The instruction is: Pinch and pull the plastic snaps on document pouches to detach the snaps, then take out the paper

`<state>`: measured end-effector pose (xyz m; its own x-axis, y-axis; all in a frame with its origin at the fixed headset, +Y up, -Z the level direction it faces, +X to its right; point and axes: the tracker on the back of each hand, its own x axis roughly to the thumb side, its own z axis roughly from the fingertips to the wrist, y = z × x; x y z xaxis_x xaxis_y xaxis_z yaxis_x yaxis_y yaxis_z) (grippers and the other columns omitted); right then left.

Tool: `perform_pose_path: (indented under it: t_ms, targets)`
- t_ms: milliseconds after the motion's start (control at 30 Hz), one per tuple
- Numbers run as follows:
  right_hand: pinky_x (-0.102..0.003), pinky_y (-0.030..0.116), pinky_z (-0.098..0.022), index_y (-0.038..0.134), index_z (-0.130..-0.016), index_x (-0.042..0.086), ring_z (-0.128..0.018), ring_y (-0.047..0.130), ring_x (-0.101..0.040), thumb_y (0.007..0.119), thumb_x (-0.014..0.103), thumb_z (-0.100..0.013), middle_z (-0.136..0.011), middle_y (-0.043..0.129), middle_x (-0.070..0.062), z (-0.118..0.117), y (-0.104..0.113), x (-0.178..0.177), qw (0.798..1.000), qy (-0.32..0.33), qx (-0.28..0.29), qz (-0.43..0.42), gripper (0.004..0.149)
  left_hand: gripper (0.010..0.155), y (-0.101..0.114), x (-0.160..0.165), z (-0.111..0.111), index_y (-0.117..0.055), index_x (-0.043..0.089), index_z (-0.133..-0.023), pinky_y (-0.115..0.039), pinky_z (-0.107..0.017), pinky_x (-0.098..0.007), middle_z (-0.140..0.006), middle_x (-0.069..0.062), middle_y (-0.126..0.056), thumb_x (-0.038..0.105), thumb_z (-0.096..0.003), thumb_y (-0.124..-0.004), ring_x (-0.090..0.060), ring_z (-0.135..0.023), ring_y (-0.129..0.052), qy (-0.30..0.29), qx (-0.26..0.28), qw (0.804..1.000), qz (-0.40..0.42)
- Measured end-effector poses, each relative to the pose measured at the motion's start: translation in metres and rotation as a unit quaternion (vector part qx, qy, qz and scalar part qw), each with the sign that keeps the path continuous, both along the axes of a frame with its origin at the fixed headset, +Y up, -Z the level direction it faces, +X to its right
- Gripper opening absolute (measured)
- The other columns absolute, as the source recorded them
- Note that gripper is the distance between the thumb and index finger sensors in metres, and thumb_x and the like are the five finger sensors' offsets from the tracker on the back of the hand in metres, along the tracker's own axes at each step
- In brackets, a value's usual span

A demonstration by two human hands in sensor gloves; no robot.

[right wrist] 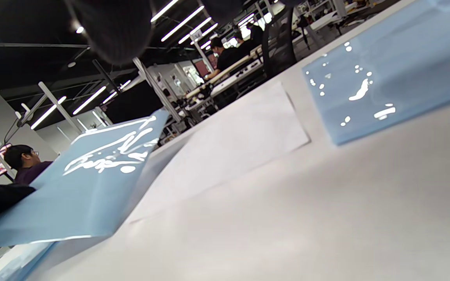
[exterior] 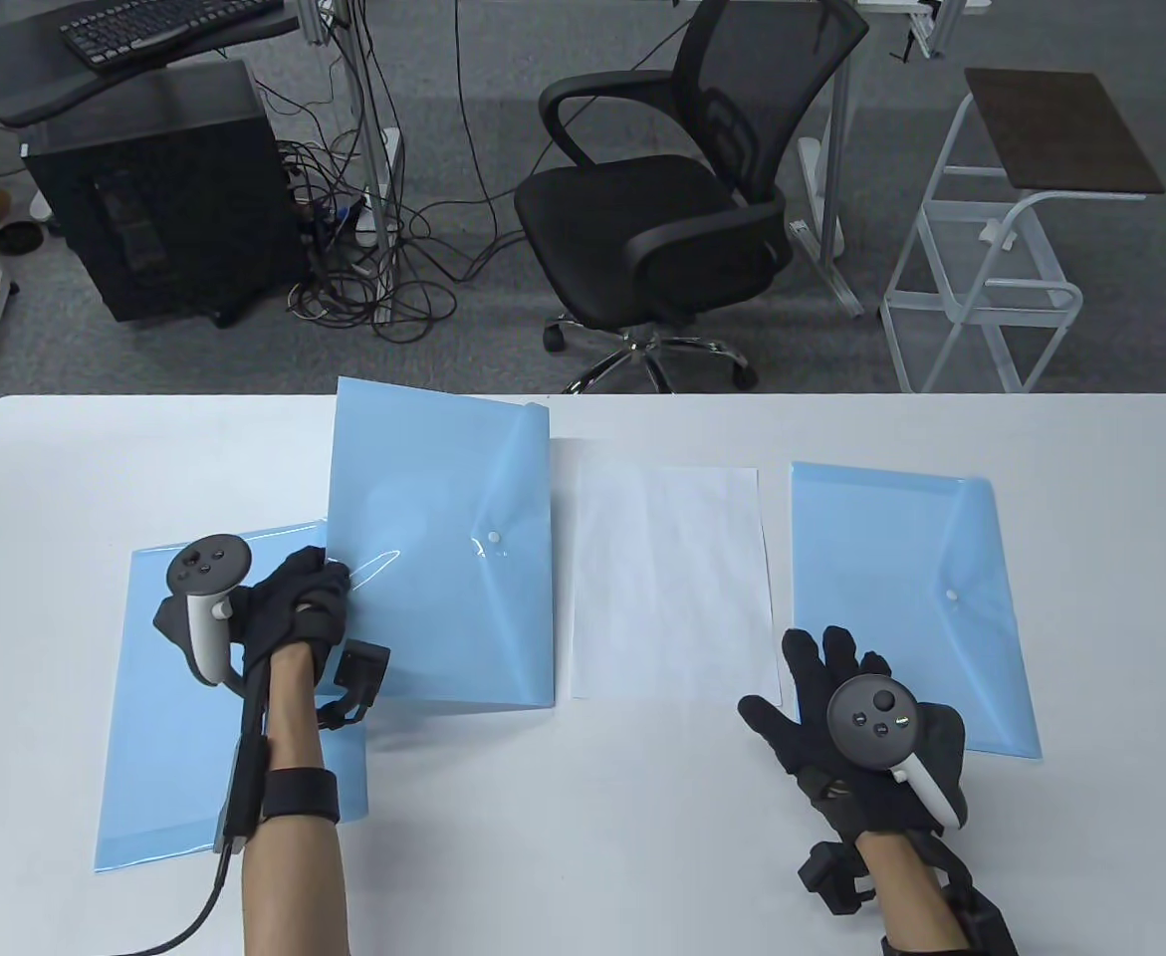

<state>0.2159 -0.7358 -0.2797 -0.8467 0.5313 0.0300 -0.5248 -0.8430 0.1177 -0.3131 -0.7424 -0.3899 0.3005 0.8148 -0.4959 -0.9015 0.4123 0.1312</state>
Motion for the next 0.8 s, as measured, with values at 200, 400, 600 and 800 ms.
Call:
perform_pose_path:
  t_ms: [200,400,600,800]
  targets:
    - [-0.087,0.035,-0.061,0.037,-0.119,0.017,-0.101,0.028,-0.072,0.067,0.064,-0.055,-0.125,0.028,-0.032,-0.002,0.001,-0.003,1.0,0.007,0.001,0.004,0.085,0.044,-0.013,0.0,-0.02,-0.073,0.014,-0.098,-0.091,-0.037,-0.041,-0.077,-0.004,-0.093,0.03,-0.0575,-0.075,-0.024,-0.047,-0.105,-0.001,-0.019,1.0,-0.014]
    - [-0.087,0.036,-0.061,0.037,-0.119,0.016,-0.101,0.03,-0.072,0.067,0.064,-0.055,-0.125,0.029,-0.032,-0.004,-0.002,-0.004,1.0,0.009,-0.005,0.008,0.085,0.046,-0.021,0.005,-0.03,-0.071,0.014,-0.099,-0.091,-0.038,-0.04,-0.078,-0.003,-0.093,0.033,-0.0573,-0.076,-0.024,-0.047,-0.105,0.008,-0.037,0.998,-0.044]
    - [-0.087,0.036,-0.06,0.038,-0.119,0.016,-0.101,0.03,-0.072,0.067,0.064,-0.055,-0.125,0.029,-0.032,-0.003,-0.001,-0.004,1.0,0.007,-0.001,0.006,0.084,0.051,-0.028,0.007,-0.028,-0.067,0.011,-0.102,-0.091,-0.039,-0.041,-0.078,-0.004,-0.092,0.033,-0.0566,-0.077,-0.026,-0.049,-0.105,0.03,-0.051,0.996,-0.066]
    - [-0.087,0.036,-0.06,0.038,-0.119,0.016,-0.101,0.03,-0.072,0.067,0.064,-0.055,-0.125,0.029,-0.032,-0.002,-0.001,-0.003,1.0,0.007,0.0,0.005,0.084,0.063,-0.024,0.006,-0.022,-0.055,0.007,-0.108,-0.089,-0.045,-0.046,-0.092,-0.013,-0.083,0.033,-0.0561,-0.079,-0.033,-0.06,-0.101,0.041,-0.051,0.992,-0.105]
